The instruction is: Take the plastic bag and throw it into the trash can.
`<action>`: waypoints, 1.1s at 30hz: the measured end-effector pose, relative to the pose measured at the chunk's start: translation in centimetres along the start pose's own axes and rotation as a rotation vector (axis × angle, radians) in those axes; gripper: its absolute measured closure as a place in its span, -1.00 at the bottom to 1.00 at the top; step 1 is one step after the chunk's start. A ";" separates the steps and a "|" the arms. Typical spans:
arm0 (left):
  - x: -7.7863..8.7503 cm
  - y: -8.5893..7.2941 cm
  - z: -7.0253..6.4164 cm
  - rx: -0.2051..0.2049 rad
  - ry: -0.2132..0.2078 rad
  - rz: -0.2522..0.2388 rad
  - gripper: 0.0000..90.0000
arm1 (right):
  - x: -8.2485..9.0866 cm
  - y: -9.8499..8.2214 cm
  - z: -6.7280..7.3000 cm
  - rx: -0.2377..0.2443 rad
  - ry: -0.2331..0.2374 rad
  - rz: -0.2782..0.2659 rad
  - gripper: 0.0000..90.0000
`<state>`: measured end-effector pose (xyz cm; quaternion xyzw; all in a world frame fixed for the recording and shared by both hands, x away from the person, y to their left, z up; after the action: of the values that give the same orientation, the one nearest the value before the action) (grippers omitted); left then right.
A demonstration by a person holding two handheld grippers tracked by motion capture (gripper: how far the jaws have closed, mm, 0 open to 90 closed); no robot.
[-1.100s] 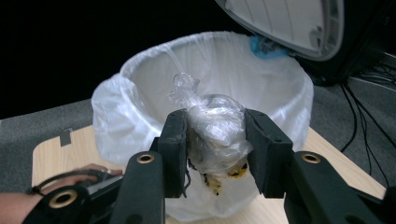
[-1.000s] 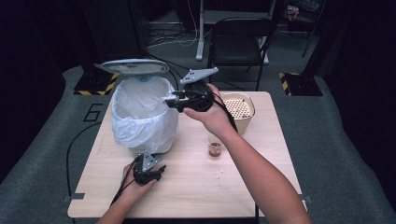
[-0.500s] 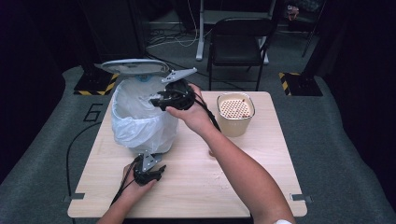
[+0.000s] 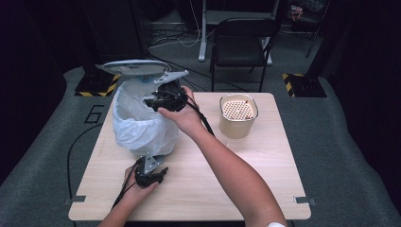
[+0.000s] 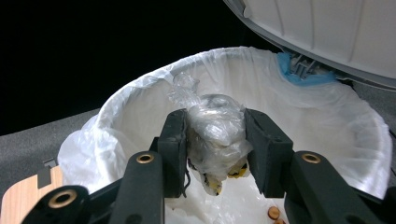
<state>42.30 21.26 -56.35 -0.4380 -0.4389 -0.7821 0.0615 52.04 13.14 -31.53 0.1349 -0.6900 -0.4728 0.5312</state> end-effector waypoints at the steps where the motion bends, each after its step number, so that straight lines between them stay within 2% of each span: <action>1: 0.0 0.0 0.0 0.000 0.000 0.000 -0.16 | -0.3 0.1 0.1 -0.004 -0.003 0.000 0.35; 5: 0.0 0.0 0.0 0.000 -0.001 0.000 -0.16 | -1.2 0.4 0.6 -0.009 -0.005 -0.004 0.29; 6: 0.0 0.0 0.0 -0.001 -0.001 0.000 -0.16 | -1.5 0.4 0.7 0.002 -0.007 -0.001 0.15; 7: 0.0 0.0 0.0 0.000 -0.001 0.000 -0.16 | -1.7 0.4 0.9 -0.007 -0.005 0.008 0.02; 9: 0.0 0.0 0.0 0.000 -0.003 0.000 -0.16 | -1.9 0.3 1.0 -0.005 -0.021 0.014 -0.15; 14: 0.0 0.0 0.0 -0.001 0.000 0.000 -0.16 | -1.4 0.3 1.0 -0.015 -0.006 -0.014 -0.23; 21: 0.0 0.0 0.0 0.000 0.002 -0.001 -0.16 | 2.2 -0.8 0.3 -0.028 -0.026 -0.037 -0.25; 24: -0.1 0.0 0.0 0.004 0.010 -0.010 -0.16 | 4.1 -1.5 -0.2 -0.028 -0.049 -0.057 -0.35; 27: -0.1 0.0 0.0 0.004 0.010 -0.011 -0.16 | 5.7 -2.8 -1.0 -0.043 -0.079 -0.045 -0.51; 30: -0.1 0.0 -0.3 0.037 -0.009 -0.008 -0.16 | 6.8 -4.4 -2.2 -0.063 -0.104 -0.044 -0.56; 33: -0.1 -0.1 -0.2 0.026 -0.003 0.001 -0.16 | 7.5 -6.1 -3.5 -0.075 -0.138 -0.044 -0.58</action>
<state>42.15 21.13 -56.52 -0.4387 -0.4487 -0.7757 0.0669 50.12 2.98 -31.89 0.0972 -0.7035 -0.5182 0.4766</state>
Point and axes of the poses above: each handheld gripper's, and its own axes: x roughly backward along the jaws, y roughly out of its top, z roughly to its left, the point moved 6 cm from there along -x, roughly forward along the jaws, and after that the axes turned 11 degrees about z, right-handed, at the moved point
